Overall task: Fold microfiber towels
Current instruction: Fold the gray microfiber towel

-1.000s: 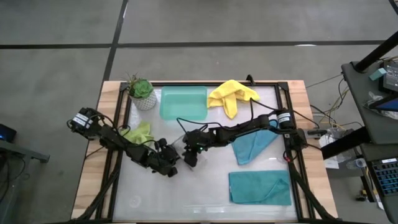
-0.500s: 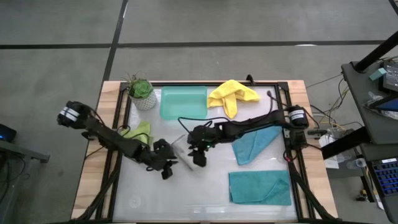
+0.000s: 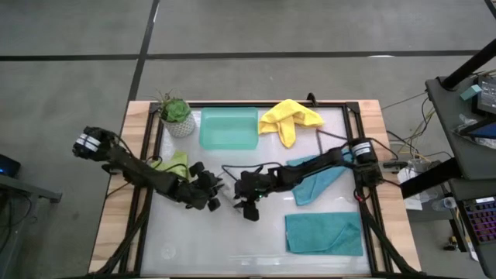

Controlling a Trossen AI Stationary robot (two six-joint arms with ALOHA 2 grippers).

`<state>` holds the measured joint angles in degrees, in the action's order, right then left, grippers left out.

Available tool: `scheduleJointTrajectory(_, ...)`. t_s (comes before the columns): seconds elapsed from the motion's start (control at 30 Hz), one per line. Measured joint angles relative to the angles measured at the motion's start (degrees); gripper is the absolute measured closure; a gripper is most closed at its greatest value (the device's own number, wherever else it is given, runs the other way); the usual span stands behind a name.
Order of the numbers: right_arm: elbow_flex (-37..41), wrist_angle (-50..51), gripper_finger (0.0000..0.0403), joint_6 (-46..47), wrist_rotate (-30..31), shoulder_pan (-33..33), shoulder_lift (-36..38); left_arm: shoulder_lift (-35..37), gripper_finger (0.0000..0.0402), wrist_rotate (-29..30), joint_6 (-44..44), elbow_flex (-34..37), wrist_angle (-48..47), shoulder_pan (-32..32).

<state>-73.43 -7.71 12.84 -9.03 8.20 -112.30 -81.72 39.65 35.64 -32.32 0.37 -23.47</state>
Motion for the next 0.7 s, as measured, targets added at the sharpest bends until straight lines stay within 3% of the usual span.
scheduleJointTrajectory(0.17,0.0,-4.63,0.0281,-0.02,0.05,0.32,-5.22,-5.23,0.0318,-0.27,1.86,0.0,0.98,1.37)
scheduleJointTrajectory(0.37,-0.22,-6.19,0.0382,-0.22,0.01,0.59,-7.74,-7.14,0.0318,-3.99,4.52,0.04,0.04,1.36)
scheduleJointTrajectory(0.7,-0.19,-5.38,0.0389,-0.15,-2.35,1.32,-7.87,-6.19,0.0318,-4.91,5.02,0.0,-3.77,1.36)
